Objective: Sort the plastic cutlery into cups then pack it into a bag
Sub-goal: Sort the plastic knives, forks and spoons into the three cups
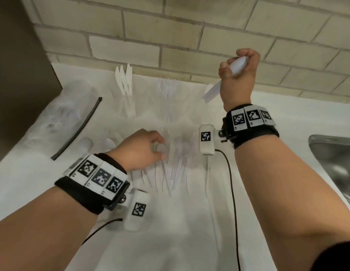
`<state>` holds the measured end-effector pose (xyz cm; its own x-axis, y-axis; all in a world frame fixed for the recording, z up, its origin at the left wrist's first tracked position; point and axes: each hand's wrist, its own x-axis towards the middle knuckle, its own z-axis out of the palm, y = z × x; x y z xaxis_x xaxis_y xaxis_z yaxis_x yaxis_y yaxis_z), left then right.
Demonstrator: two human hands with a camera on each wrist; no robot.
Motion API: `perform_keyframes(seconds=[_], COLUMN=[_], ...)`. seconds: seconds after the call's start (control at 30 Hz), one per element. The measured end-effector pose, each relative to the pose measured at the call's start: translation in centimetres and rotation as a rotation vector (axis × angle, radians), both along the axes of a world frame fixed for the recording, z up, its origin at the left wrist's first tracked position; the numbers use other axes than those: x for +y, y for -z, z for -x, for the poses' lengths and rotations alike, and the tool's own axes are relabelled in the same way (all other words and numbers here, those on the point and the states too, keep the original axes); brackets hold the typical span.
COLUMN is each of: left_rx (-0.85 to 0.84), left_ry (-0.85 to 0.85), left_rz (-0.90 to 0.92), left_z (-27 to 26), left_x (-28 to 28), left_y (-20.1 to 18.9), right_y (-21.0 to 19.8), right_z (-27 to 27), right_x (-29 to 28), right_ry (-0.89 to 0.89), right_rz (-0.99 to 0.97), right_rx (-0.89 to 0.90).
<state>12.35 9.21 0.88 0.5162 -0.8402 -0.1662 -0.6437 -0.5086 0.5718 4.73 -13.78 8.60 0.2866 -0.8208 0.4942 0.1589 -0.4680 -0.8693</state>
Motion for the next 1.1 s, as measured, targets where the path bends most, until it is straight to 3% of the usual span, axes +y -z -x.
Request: perform_keyframes(seconds=[0.2, 0.3, 0.43, 0.6, 0.7, 0.77, 0.87, 0.93, 1.0, 1.1], left_rx=[-0.094, -0.109, -0.047, 0.006, -0.053, -0.114, -0.160, -0.170, -0.157, -0.112], left_ry=[0.059, 0.027, 0.041, 0.010, -0.057, -0.078, -0.079, -0.038, -0.006, 0.001], left_rz=[-0.228, -0.252, -0.231, -0.111, -0.057, -0.104, -0.175, -0.204, -0.200, -0.183], left_z=[1.0, 0.9, 0.7, 0.5, 0.2, 0.3, 0.8, 1.3, 1.7, 2.2], left_x=[-0.9, -0.9, -0.8, -0.6, -0.4, -0.2, -0.2, -0.4, -0.6, -1.1], left_y=[0.9, 1.2, 1.3, 1.2, 1.1, 0.9, 0.5, 0.5, 0.7, 1.0], right_y=[1.8, 2.3, 2.4, 0.6, 0.0, 0.7, 2.7, 3.6, 4.2, 5.1], right_z=[-2.1, -3.2, -3.7, -2.2, 0.6, 2.7, 5.3, 6.9, 8.3, 9.0], right_x=[-3.2, -4.1, -4.6, -3.6, -1.3, 0.8, 3.6, 5.2, 6.2, 7.5], right_ry=[0.030, 0.006, 0.007, 0.066, 0.119, 0.085, -0.126, -0.238, -0.270, -0.294], right_rz=[-0.024, -0.037, 0.037, 0.149, 0.236, 0.228, 0.034, -0.136, -0.131, -0.155], right_rx=[0.147, 0.369, 0.713, 0.757, 0.804, 0.967, 1.410, 1.596, 1.715, 1.710])
